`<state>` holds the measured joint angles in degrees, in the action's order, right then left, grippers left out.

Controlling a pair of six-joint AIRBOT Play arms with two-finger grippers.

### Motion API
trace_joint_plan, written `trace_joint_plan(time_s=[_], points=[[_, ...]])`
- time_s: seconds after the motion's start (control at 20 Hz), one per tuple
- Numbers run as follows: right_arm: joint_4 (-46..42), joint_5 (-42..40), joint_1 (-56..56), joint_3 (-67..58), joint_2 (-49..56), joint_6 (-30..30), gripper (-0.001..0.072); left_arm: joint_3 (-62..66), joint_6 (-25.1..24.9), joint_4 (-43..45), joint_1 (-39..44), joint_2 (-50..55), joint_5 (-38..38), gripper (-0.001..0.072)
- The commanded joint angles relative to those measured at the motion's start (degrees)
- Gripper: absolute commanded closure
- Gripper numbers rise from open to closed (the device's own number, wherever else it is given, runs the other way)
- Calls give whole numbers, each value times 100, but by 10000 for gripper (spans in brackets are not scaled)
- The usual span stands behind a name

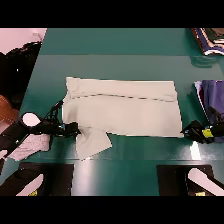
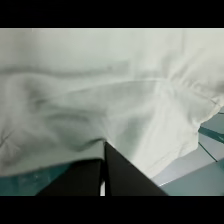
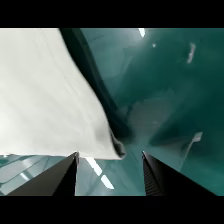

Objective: Fold the shirts.

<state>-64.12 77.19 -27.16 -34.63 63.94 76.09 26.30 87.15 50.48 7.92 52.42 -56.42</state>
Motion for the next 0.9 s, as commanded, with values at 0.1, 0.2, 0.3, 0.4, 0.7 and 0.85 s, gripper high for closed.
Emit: trace_joint_plan(time_s=[0.1, 0.2, 0.3, 0.4, 0.7, 0.85], points=[[262, -415, 444, 258, -9, -33, 307, 13, -22, 0, 2, -4, -2, 683], [264, -472, 573, 256, -11, -33, 437, 13, -87, 4, 2, -4, -42, 683], [234, -361, 586, 221, -13, -87, 673, 13, -216, 24, 2, -7, -236, 684], [-50, 22, 586, 28, -70, -101, 689, 9, -205, 98, 2, -85, -461, 686], [-1305, 1143, 586, -278, -1405, -157, 689, 11, 533, 542, 2, -1738, -1875, 685], [-1537, 1600, 588, -262, -2026, -160, 690, 17, 756, 114, 2, -2197, -2428, 684]])
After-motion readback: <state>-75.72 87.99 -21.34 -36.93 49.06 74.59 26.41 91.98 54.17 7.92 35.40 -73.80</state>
